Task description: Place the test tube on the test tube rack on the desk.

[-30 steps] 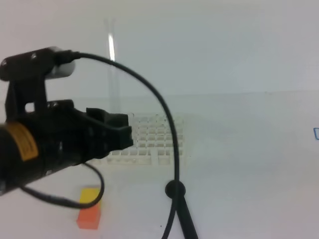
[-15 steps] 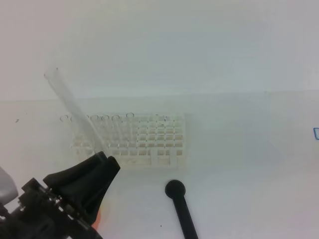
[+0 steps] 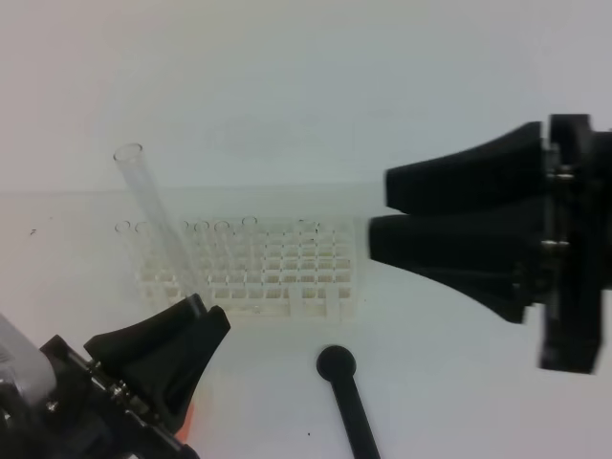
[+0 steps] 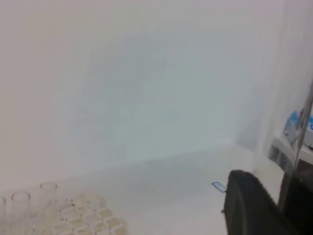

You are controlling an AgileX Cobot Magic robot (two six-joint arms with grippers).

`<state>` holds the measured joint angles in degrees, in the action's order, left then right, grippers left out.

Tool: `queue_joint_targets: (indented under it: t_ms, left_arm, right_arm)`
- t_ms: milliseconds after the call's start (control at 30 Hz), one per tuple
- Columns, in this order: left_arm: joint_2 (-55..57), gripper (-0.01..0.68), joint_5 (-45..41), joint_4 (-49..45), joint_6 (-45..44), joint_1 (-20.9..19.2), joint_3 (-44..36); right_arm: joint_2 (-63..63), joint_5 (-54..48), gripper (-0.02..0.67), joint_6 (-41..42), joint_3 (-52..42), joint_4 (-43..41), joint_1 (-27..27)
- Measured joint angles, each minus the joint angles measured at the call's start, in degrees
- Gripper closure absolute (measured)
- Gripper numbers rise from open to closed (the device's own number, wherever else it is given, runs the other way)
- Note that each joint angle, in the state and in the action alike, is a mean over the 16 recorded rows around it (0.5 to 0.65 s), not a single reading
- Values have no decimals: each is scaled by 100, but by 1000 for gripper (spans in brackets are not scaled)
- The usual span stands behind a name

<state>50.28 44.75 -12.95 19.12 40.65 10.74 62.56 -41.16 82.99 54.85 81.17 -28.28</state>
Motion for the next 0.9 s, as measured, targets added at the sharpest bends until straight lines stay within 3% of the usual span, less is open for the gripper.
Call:
queue_joint_targets:
  t_ms: [300, 533, 900]
  left_arm:
    - [0, 572, -6, 7, -426, 0, 0]
    - [0, 565, -67, 6, -488, 0, 0]
    - [0, 572, -300, 6, -504, 0, 0]
  right_arm:
    - [1175, 801, 309, 919, 602, 1017, -1042]
    - [1731, 793, 275, 1387, 927, 1495, -1311]
    - [2200, 776, 213, 1666, 1323, 1561, -1620]
